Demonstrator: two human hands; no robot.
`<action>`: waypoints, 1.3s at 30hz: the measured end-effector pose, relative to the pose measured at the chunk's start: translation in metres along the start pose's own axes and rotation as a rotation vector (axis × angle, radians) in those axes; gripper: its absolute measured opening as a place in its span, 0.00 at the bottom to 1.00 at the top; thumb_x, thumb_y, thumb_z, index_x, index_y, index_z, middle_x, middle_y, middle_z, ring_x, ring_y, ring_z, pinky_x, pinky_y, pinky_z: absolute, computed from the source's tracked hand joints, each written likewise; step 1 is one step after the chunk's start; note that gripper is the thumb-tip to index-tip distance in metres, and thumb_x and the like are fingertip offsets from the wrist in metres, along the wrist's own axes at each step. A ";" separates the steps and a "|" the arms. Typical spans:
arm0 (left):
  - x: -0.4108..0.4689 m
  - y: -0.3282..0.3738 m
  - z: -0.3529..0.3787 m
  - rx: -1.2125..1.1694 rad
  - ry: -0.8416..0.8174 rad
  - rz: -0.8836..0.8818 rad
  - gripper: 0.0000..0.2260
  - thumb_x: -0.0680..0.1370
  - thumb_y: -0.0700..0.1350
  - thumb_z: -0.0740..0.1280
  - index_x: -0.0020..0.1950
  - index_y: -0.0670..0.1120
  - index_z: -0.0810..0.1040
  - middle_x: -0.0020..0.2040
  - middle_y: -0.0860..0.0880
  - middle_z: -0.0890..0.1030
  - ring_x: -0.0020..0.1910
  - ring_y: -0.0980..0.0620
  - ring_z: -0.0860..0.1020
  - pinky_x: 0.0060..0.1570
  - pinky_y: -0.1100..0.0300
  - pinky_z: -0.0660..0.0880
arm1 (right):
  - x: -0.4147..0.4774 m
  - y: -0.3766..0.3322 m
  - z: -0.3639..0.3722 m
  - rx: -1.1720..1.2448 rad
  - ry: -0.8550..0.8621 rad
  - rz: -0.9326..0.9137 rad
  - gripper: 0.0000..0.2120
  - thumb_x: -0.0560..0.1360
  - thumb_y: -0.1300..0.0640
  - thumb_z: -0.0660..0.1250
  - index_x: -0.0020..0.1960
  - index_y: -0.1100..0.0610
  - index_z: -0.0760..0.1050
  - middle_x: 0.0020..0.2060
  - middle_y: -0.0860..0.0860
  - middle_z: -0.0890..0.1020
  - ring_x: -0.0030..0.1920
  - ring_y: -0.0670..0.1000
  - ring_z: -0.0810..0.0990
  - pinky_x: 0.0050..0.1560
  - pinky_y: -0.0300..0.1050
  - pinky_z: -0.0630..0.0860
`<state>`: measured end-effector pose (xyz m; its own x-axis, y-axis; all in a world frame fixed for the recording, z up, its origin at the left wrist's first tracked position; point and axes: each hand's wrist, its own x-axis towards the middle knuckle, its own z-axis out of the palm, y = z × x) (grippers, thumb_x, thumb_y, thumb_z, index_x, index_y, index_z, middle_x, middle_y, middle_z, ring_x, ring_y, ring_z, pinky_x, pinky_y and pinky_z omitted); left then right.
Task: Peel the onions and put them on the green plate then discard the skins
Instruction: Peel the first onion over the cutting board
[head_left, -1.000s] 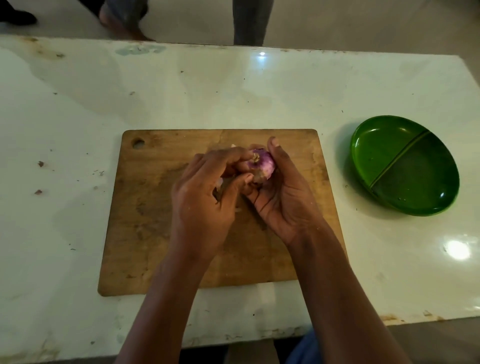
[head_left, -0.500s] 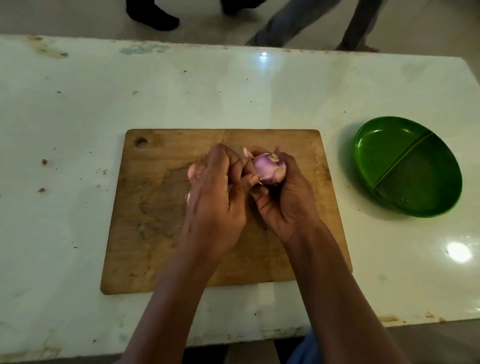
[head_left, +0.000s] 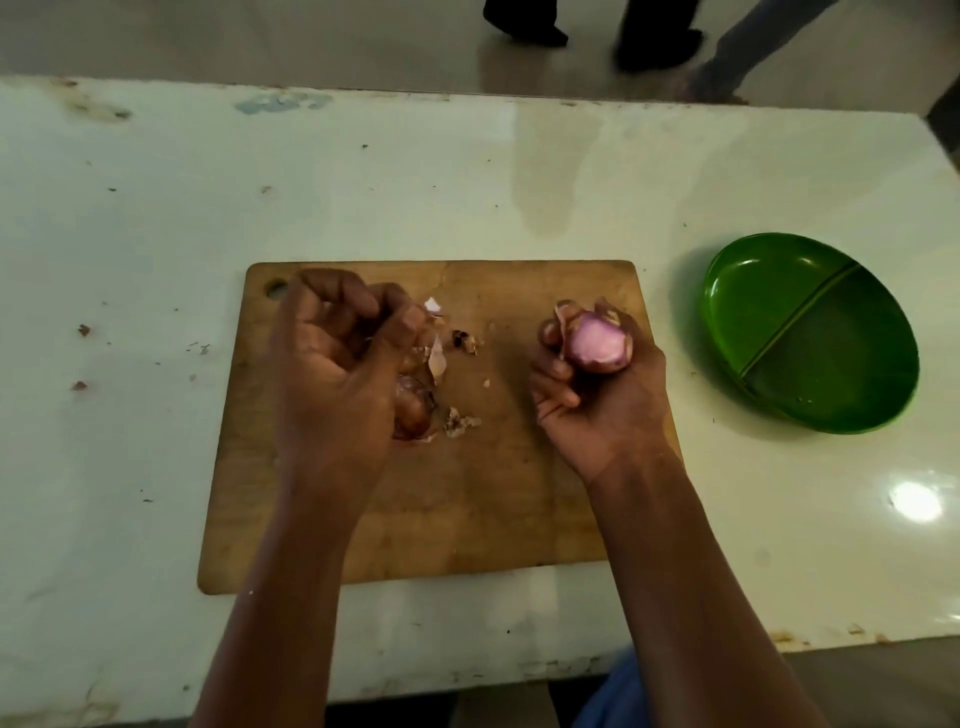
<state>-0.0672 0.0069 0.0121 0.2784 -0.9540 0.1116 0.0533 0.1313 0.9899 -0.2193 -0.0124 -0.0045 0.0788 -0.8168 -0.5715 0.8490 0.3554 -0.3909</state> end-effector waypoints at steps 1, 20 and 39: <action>0.000 -0.001 -0.001 0.046 0.026 0.017 0.14 0.72 0.30 0.69 0.43 0.45 0.68 0.40 0.49 0.79 0.40 0.58 0.80 0.43 0.65 0.77 | 0.000 0.001 0.001 -0.039 0.003 0.005 0.15 0.70 0.51 0.63 0.34 0.61 0.78 0.31 0.54 0.76 0.23 0.46 0.68 0.19 0.33 0.59; -0.013 -0.003 0.019 0.393 -0.201 0.132 0.09 0.70 0.43 0.75 0.47 0.50 0.78 0.45 0.56 0.82 0.44 0.58 0.81 0.46 0.50 0.79 | 0.001 0.013 0.008 -0.401 -0.048 0.029 0.16 0.79 0.45 0.61 0.50 0.58 0.76 0.36 0.54 0.83 0.38 0.51 0.82 0.40 0.45 0.81; -0.014 -0.010 0.019 0.391 -0.228 0.183 0.10 0.73 0.36 0.69 0.51 0.48 0.74 0.44 0.56 0.79 0.46 0.57 0.80 0.48 0.58 0.78 | 0.006 0.012 0.004 -0.218 -0.071 -0.059 0.14 0.80 0.48 0.59 0.45 0.58 0.73 0.35 0.54 0.79 0.33 0.49 0.76 0.26 0.38 0.72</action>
<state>-0.0903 0.0142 0.0018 0.0298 -0.9653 0.2594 -0.3531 0.2326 0.9062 -0.2064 -0.0147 -0.0100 0.0754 -0.8665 -0.4935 0.7212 0.3891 -0.5731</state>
